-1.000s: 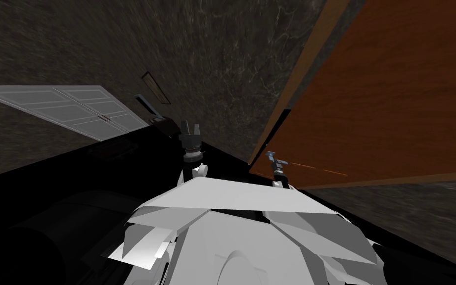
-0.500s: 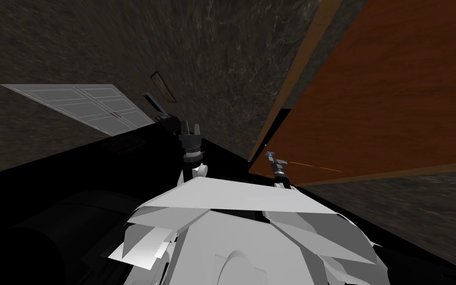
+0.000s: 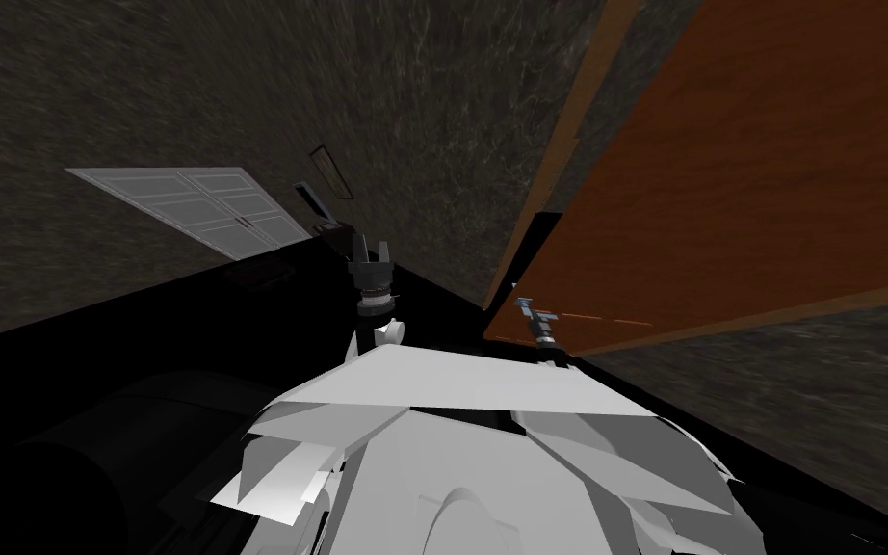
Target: Pull the door open
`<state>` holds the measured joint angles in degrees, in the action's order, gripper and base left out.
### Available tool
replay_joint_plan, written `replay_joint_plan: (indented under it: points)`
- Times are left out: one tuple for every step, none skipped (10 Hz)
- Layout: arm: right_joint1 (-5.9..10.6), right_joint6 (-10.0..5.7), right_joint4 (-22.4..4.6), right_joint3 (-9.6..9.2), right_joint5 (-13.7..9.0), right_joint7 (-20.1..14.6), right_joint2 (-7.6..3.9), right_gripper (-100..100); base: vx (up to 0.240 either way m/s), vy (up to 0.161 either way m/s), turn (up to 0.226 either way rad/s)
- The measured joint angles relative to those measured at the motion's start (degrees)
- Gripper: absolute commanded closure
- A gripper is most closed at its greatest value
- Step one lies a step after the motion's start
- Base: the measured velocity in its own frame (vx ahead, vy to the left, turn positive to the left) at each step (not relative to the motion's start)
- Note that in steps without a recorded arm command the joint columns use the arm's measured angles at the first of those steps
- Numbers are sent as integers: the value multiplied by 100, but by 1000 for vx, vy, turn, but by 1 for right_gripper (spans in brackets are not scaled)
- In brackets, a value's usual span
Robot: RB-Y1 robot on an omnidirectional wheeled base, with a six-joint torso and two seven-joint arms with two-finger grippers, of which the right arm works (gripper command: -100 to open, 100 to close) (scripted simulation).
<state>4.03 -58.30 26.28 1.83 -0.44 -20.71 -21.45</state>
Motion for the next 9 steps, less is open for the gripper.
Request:
replay_joint_plan:
  points:
    - [-45,-73,50,-51,44,-63,-48,100,-193,-52,29]
    - [31,-245,-148,-119,100,-137,-96,100,-239,-72,63]
    - [37,-410,-245,-187,155,-215,-149,100,-165,-59,19]
    - [-148,-341,38,-231,188,-269,-170,100,-171,-94,35]
    - [-190,-382,63,-313,257,-335,-207,100,-179,-118,52]
    - [-195,-527,-22,-382,311,-397,-230,100,-171,-97,37]
    - [-271,-599,51,-448,363,-465,-271,100,-79,-39,8]
    - [-292,-605,56,-464,376,-479,-270,100,-127,-39,260]
    - [-330,-643,29,-446,364,-500,-319,100,-198,-73,273]
